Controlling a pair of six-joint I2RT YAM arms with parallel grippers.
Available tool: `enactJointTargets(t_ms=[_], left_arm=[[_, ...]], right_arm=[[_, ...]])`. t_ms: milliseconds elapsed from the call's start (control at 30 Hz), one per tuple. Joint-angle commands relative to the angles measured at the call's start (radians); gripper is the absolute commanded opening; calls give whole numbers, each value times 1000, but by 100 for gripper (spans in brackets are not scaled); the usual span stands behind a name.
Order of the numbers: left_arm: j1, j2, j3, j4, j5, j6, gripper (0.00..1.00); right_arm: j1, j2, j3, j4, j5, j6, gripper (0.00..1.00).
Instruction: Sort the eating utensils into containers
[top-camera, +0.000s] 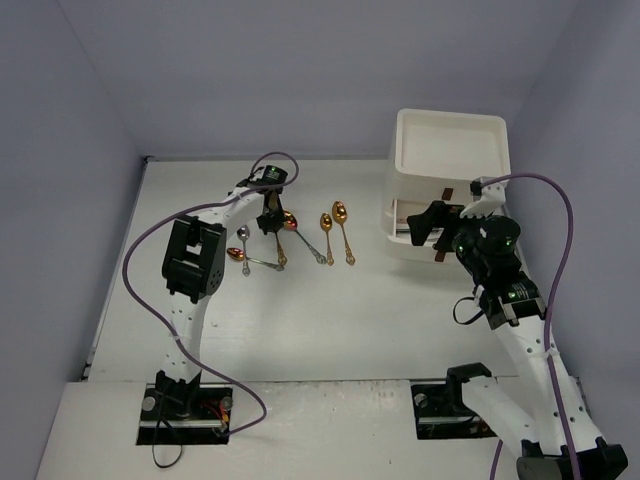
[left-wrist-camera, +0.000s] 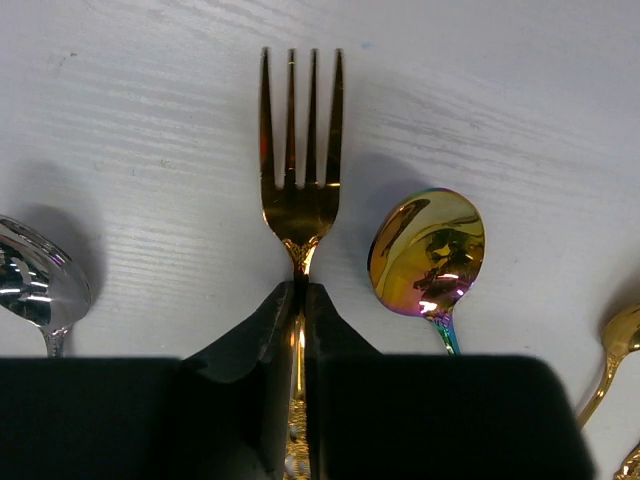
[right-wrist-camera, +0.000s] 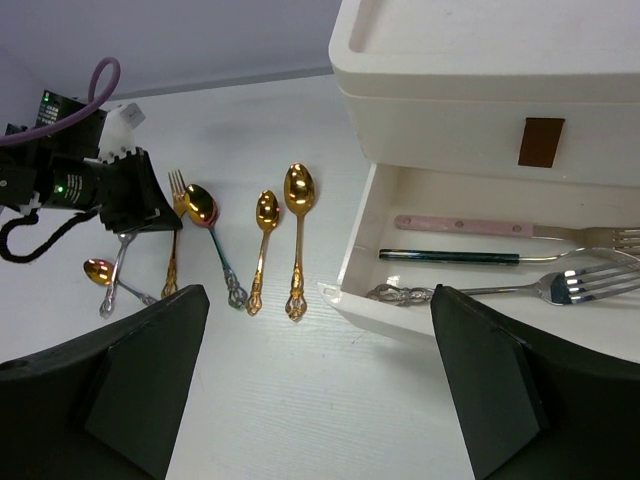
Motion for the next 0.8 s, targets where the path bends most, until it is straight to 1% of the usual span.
enactJointTargets(t_ms=[0, 200, 300, 400, 433, 467, 500, 567, 600, 667, 767], left_arm=[[14, -13, 42, -33, -23, -3, 0], [20, -168, 81, -29, -18, 26, 0], [18, -263, 77, -8, 58, 33, 0], [18, -381, 13, 73, 169, 20, 0], [18, -386, 8, 104, 174, 9, 0], [18, -444, -50, 170, 237, -11, 0], [18, -489, -98, 223, 272, -36, 0], [15, -541, -156, 284, 338, -95, 0], [14, -565, -179, 303, 356, -111, 0], [5, -635, -247, 362, 402, -147, 0], [-17, -716, -303, 406, 422, -168, 0]], right_arm=[[-1, 10, 27, 52, -89, -32, 91], [11, 113, 120, 54, -220, -56, 92], [54, 186, 179, 54, -255, -77, 92], [135, 255, 241, 55, -258, -101, 92], [162, 276, 244, 55, -255, -102, 92], [197, 316, 279, 56, -250, -109, 92], [229, 347, 305, 57, -245, -113, 91], [271, 385, 333, 57, -220, -114, 91], [309, 399, 347, 58, -208, -115, 91], [347, 441, 381, 62, -190, -127, 91], [396, 492, 427, 69, -177, -131, 90]])
